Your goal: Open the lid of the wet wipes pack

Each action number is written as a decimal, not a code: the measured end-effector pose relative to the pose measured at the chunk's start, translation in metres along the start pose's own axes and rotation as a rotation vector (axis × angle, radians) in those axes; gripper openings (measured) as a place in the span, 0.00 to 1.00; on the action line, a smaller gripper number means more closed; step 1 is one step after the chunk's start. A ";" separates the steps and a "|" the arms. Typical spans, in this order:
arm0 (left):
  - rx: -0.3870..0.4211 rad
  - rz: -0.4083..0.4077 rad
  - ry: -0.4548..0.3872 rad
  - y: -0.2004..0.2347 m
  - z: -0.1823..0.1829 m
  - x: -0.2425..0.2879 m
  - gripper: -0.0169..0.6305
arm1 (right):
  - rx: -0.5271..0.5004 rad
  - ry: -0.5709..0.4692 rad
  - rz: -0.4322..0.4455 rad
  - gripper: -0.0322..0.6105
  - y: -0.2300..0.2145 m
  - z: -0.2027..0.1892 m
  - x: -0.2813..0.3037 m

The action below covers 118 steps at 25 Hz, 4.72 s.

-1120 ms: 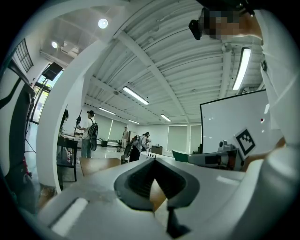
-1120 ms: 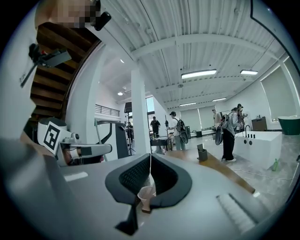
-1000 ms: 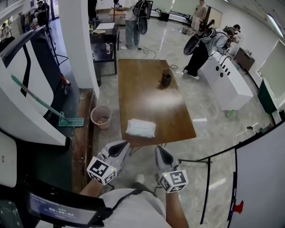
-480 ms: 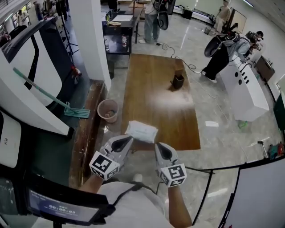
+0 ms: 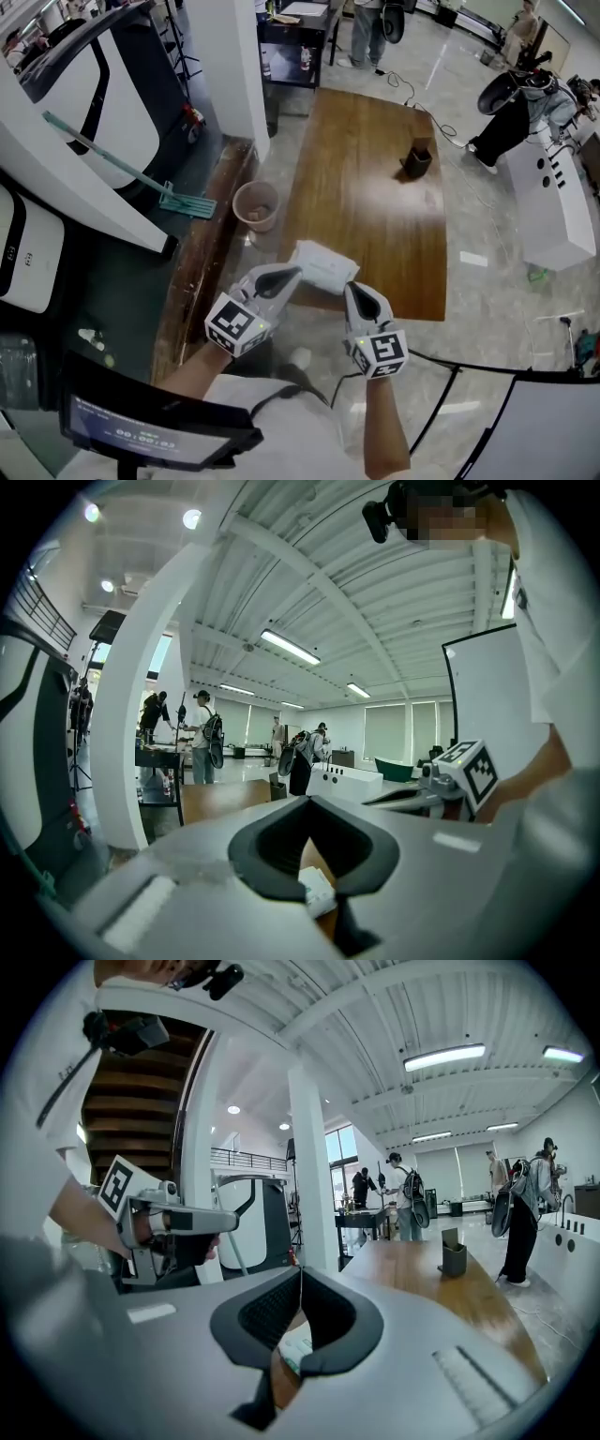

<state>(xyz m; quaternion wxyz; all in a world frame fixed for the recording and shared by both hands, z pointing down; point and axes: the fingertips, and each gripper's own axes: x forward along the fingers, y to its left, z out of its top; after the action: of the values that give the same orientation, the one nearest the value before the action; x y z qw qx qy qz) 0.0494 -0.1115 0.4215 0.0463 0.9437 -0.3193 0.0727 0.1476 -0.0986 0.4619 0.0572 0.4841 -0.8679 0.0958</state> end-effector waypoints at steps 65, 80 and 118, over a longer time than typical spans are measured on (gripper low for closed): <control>0.050 -0.319 0.551 0.026 -0.254 0.096 0.03 | -0.234 0.836 0.513 0.47 -0.027 -0.188 0.137; -0.008 -0.286 0.528 0.032 -0.244 0.096 0.03 | -0.312 0.769 0.524 0.48 -0.030 -0.160 0.139; 0.024 -0.205 0.429 0.081 -0.188 0.118 0.03 | -0.226 0.641 0.270 0.23 -0.113 -0.149 0.182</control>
<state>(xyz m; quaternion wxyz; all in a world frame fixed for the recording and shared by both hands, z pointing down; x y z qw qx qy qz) 0.0727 -0.2209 0.6301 0.1088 0.9346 -0.2039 0.2702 0.1494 -0.2749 0.6551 0.3660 0.3011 -0.8672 0.1530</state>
